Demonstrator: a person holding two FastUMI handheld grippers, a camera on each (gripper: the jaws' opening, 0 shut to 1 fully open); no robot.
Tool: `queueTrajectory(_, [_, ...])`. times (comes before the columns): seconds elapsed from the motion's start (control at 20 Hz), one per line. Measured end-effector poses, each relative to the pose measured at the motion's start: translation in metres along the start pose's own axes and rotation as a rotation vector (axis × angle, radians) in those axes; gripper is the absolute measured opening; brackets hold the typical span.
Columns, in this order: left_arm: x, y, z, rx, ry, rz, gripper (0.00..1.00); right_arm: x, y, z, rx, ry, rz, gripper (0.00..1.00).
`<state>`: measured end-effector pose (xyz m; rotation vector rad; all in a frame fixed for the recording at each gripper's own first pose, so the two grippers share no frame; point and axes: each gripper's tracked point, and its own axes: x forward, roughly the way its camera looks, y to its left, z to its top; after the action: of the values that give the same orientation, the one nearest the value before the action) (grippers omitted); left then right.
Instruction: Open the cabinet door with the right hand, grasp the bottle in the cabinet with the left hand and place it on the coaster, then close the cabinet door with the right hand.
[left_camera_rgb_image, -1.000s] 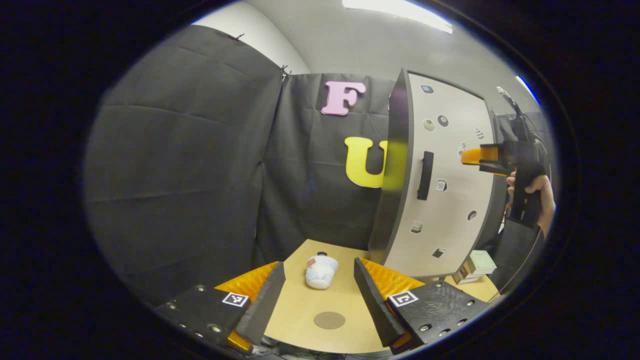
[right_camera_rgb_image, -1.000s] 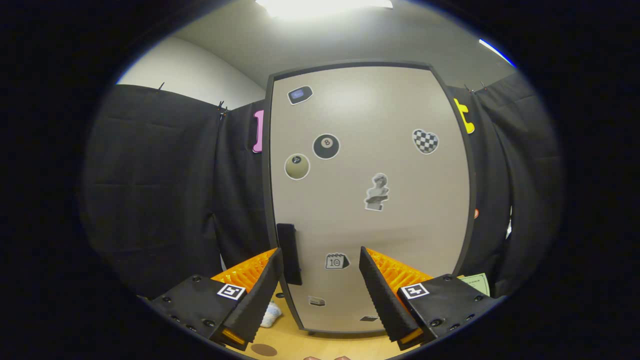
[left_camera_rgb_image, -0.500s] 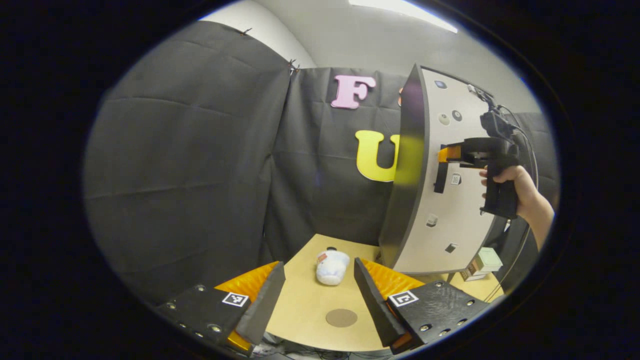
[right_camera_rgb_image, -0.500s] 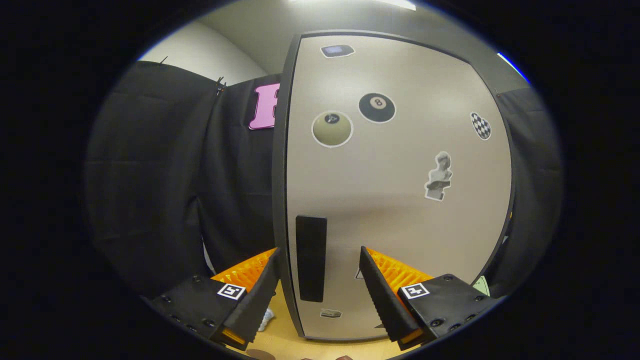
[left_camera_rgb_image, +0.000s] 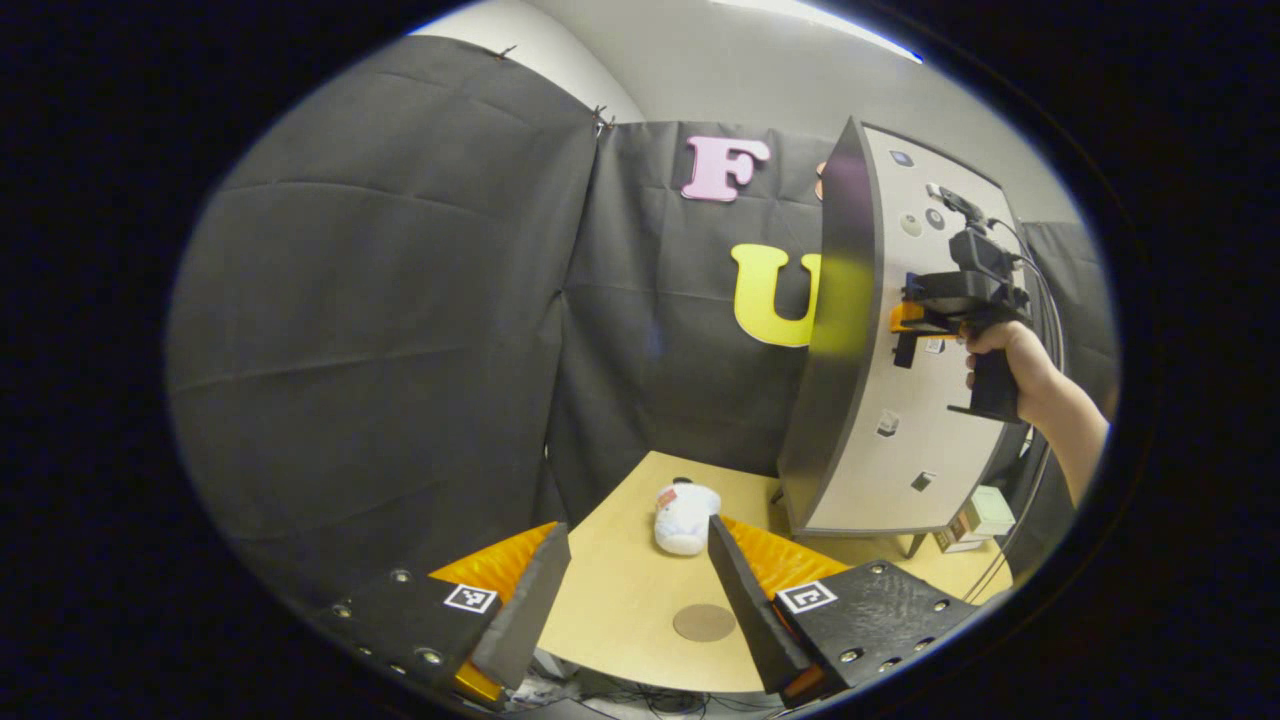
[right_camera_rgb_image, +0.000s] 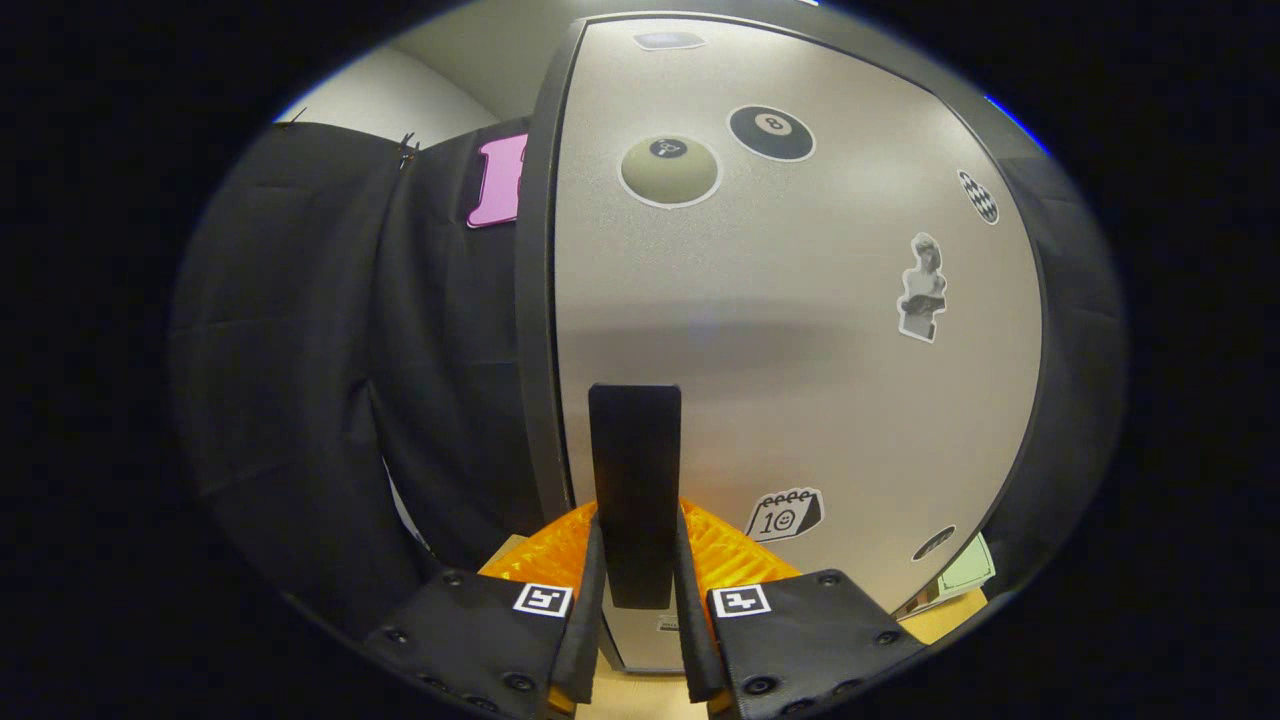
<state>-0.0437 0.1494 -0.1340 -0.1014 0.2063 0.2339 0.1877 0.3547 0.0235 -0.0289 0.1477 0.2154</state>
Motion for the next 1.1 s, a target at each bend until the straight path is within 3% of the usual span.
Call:
queueTrajectory(0.25, [-0.008, -0.008, 0.002, 0.011, -0.002, -0.035, 0.84, -0.001, 0.001, -0.001, 0.012, -0.009, 0.027, 0.28])
queueTrajectory(0.4, [-0.016, -0.024, -0.004, 0.014, 0.002, -0.051, 0.86, -0.002, 0.002, -0.002, 0.003, -0.001, 0.059, 0.12])
queueTrajectory(1.1, [-0.042, -0.053, 0.002, 0.035, -0.034, -0.086, 0.84, -0.06, 0.0, -0.003, -0.033, -0.014, 0.212, 0.11])
